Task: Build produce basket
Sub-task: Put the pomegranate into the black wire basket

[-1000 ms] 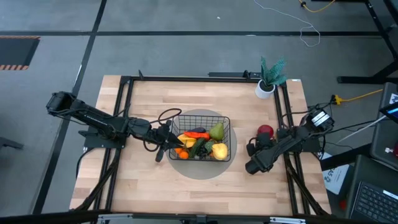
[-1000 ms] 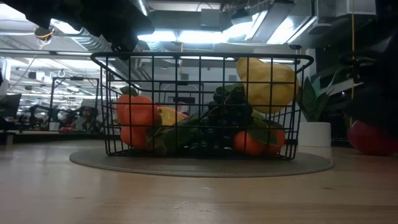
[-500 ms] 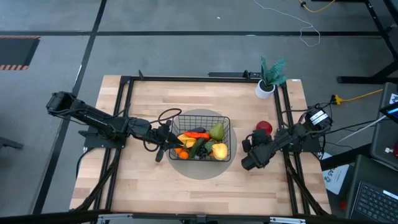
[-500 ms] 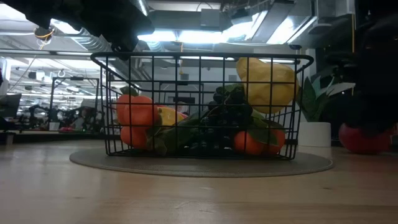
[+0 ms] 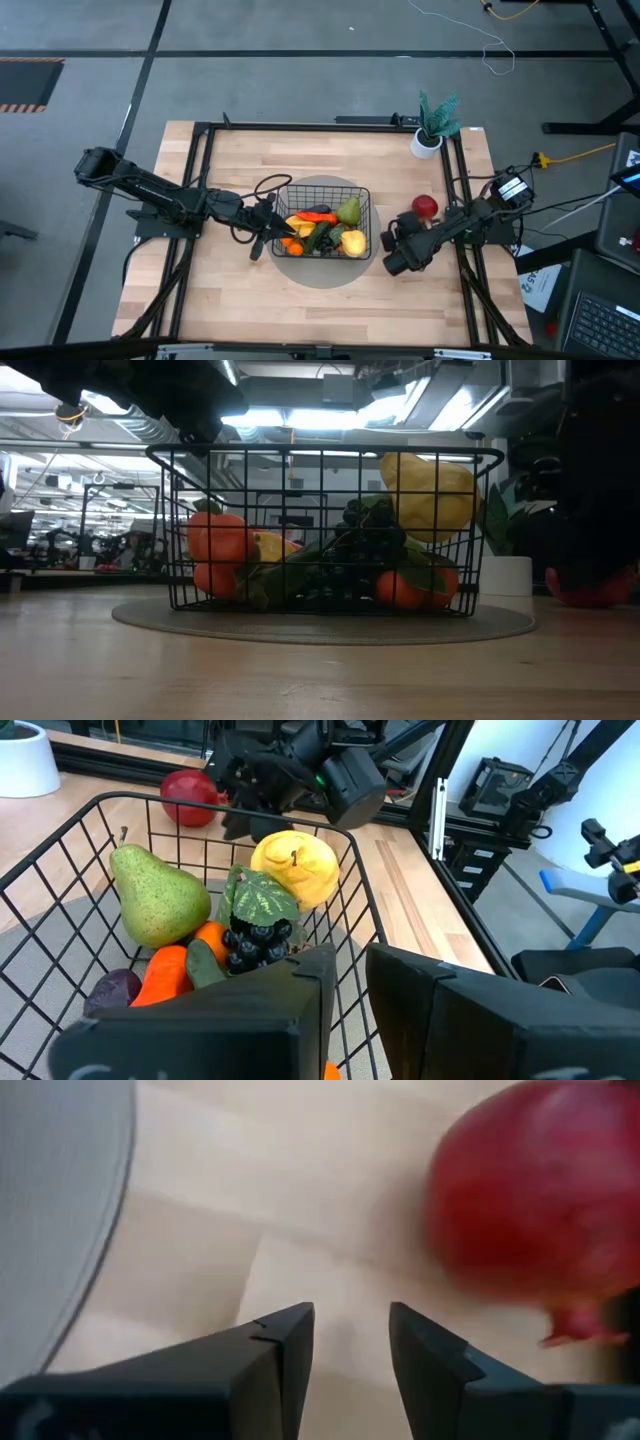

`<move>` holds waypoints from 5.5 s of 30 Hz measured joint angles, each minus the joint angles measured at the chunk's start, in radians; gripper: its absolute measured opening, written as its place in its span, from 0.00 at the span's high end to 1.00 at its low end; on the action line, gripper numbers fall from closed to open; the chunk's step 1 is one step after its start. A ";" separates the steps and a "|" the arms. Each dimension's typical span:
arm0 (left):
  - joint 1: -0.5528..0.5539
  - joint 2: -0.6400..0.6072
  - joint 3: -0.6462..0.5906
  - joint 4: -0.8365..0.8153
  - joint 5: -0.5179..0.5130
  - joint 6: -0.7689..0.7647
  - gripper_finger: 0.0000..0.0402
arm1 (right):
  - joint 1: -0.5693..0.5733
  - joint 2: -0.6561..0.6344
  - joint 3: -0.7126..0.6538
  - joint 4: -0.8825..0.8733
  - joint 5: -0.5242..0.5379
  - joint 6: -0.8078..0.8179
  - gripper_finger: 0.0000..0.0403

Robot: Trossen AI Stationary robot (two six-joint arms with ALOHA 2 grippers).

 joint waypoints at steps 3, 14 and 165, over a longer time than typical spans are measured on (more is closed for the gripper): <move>0.000 0.000 0.000 0.000 0.000 0.000 0.88 | 0.002 -0.007 0.006 0.054 -0.045 -0.054 0.69; 0.000 0.000 0.000 0.000 0.000 0.000 0.88 | 0.115 -0.083 0.120 -0.198 -0.112 -0.072 0.69; 0.000 0.000 0.000 0.000 0.000 0.000 0.89 | -0.318 -0.374 -0.183 -0.057 -0.294 -0.551 0.48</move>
